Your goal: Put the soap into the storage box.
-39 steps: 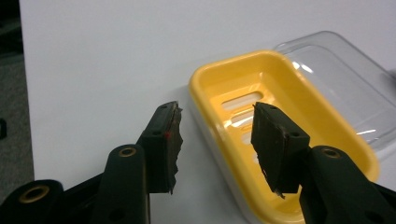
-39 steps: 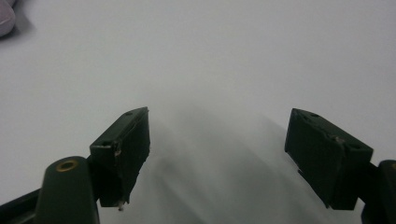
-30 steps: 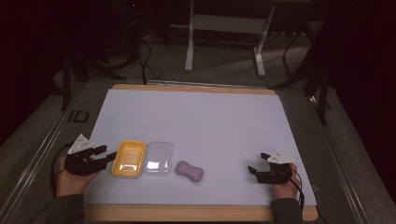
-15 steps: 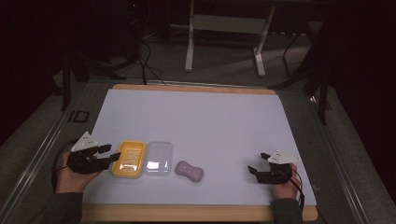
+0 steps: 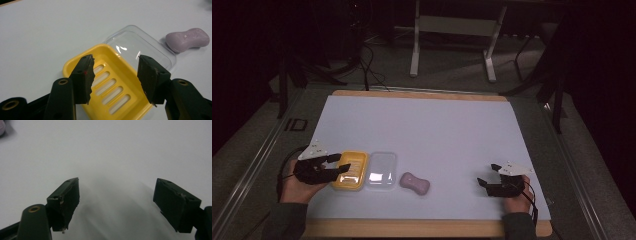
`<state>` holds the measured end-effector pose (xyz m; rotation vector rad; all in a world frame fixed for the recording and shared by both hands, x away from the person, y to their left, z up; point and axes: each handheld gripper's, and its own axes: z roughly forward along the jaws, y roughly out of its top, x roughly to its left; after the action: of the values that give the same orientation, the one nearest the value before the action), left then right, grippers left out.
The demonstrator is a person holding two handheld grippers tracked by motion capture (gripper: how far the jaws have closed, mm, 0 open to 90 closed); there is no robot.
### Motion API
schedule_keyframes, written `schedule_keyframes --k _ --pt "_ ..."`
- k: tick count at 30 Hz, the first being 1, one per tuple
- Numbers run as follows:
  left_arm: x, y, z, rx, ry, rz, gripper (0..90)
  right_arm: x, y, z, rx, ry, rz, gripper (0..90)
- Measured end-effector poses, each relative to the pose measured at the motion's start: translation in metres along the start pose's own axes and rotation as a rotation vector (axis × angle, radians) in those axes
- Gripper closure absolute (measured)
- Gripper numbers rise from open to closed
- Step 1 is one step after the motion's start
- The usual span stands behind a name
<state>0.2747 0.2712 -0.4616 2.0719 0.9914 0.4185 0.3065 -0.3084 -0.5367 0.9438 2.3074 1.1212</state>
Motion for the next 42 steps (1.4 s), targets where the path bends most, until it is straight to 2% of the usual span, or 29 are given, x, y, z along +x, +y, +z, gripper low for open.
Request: schedule_keyframes --k 7,9,24,34,42 --pt "-0.009 0.008 0.01 0.021 -0.008 0.053 46.1 0.0 0.0 0.0 0.0 0.0 0.001 20.7" --pt "-0.011 0.01 0.013 0.018 -0.021 0.054 46.1 0.0 0.0 0.0 -0.001 -0.001 -0.003 20.7" --pt "-0.032 0.023 0.037 0.064 -0.091 0.145 46.8 -0.001 -0.001 -0.002 -0.022 -0.001 -0.002 20.5" --pt "-0.046 0.034 0.052 0.084 -0.144 0.217 44.0 -0.001 -0.001 -0.002 -0.021 0.004 0.003 20.3" --pt "-0.058 0.043 0.067 0.12 -0.152 0.278 43.5 -0.001 -0.001 -0.002 -0.019 0.005 0.002 20.3"
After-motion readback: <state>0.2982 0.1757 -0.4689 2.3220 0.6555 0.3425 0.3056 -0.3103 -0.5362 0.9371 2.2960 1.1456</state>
